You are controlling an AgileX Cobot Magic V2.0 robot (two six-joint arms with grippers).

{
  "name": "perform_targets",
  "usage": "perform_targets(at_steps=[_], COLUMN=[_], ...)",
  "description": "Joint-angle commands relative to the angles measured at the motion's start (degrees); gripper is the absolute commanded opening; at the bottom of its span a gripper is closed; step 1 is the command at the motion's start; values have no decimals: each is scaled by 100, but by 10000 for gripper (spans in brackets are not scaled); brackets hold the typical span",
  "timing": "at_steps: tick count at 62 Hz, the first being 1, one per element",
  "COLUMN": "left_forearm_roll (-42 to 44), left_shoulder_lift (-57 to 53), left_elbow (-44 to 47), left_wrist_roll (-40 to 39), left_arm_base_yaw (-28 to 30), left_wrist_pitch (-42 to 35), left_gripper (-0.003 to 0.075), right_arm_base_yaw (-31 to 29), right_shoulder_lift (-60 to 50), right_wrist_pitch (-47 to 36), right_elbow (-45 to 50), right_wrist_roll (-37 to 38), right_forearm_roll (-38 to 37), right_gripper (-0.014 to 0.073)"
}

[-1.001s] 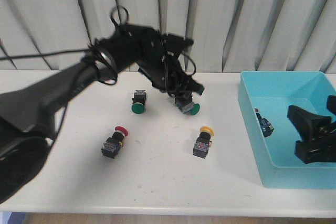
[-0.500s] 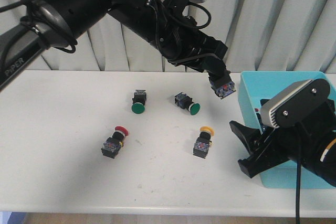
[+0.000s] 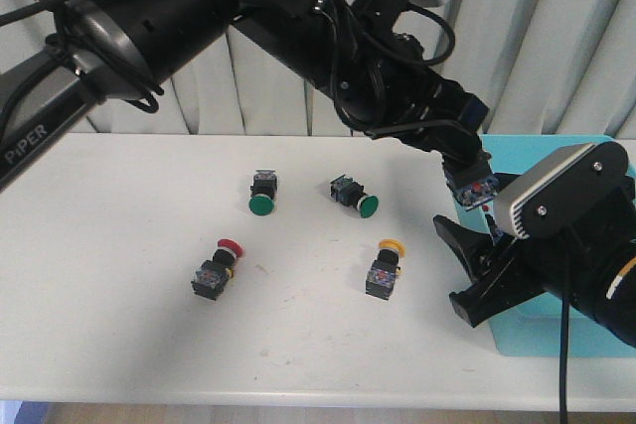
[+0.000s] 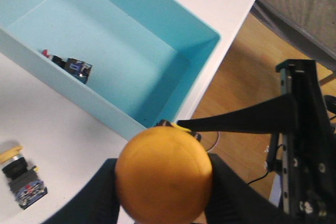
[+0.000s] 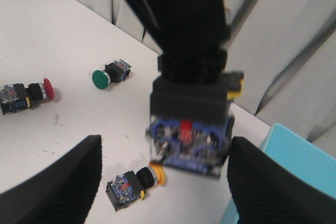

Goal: Pick red and yellow buttons and place in box
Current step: 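Lift the yellow button with the left gripper and hand it to the right gripper, then carry the yellow button with the right gripper and lower it into the box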

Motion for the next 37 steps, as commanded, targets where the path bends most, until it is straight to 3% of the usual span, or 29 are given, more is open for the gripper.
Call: perform_targets(at_steps=[1, 11, 17, 22, 37], left_forearm_roll=[-292, -287, -287, -292, -247], left_shoulder_lift=[-321, -254, -254, -254, -259], left_elbow=[-174, -174, -174, -174, -174], left_wrist_roll=[-95, -278, -314, -314, 133], left_arm_base_yaw=[-98, -190, -239, -259, -373], left_wrist_pitch=[-305, -263, -173, -122, -93], left_gripper=[0, 3, 4, 6, 36], right_arm_base_yaw=[13, 13, 13, 13, 13], right_shoulder_lift=[-52, -52, -52, -52, -52], right_wrist_pitch=[-551, -596, -645, -681, -681], right_elbow=[-175, -175, -175, -175, -175], right_wrist_roll=[-49, -44, -44, -44, -48], right_forearm_roll=[-14, 3, 3, 3, 3], right_gripper=[499, 491, 442, 358, -15])
